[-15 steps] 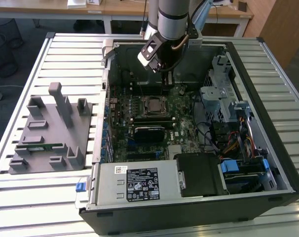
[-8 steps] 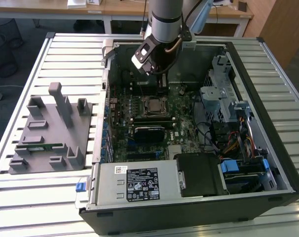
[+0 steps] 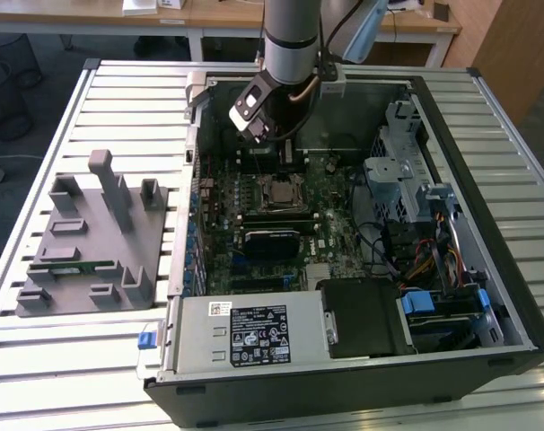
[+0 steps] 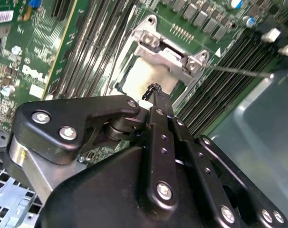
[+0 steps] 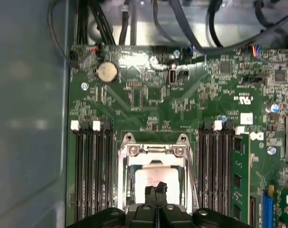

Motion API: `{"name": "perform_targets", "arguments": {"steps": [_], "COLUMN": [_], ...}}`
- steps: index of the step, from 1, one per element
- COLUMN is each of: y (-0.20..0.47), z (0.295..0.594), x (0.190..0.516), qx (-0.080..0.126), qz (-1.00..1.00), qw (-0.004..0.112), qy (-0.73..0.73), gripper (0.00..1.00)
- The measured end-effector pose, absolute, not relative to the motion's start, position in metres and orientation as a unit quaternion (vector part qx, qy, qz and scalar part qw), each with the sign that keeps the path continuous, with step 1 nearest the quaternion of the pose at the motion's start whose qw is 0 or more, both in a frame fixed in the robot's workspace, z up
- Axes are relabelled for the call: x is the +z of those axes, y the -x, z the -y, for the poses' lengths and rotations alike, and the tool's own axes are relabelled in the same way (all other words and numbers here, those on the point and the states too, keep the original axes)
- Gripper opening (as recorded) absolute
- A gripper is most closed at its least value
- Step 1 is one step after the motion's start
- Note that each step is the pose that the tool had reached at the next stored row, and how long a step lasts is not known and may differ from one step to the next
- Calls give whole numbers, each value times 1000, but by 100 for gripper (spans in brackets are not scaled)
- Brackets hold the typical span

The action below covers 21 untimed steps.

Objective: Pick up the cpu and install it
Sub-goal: 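Close the cpu cover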

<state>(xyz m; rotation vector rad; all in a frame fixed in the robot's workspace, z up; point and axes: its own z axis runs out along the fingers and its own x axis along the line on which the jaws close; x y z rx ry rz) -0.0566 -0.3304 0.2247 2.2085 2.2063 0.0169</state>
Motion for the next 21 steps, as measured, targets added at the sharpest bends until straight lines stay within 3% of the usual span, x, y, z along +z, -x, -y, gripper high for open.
{"name": "perform_targets", "arguments": {"steps": [21], "y": [74], "z": [330], "x": [201], "qx": [5], "qz": [-707], "qw": [10], "qy": [-707], "gripper": [11]}}
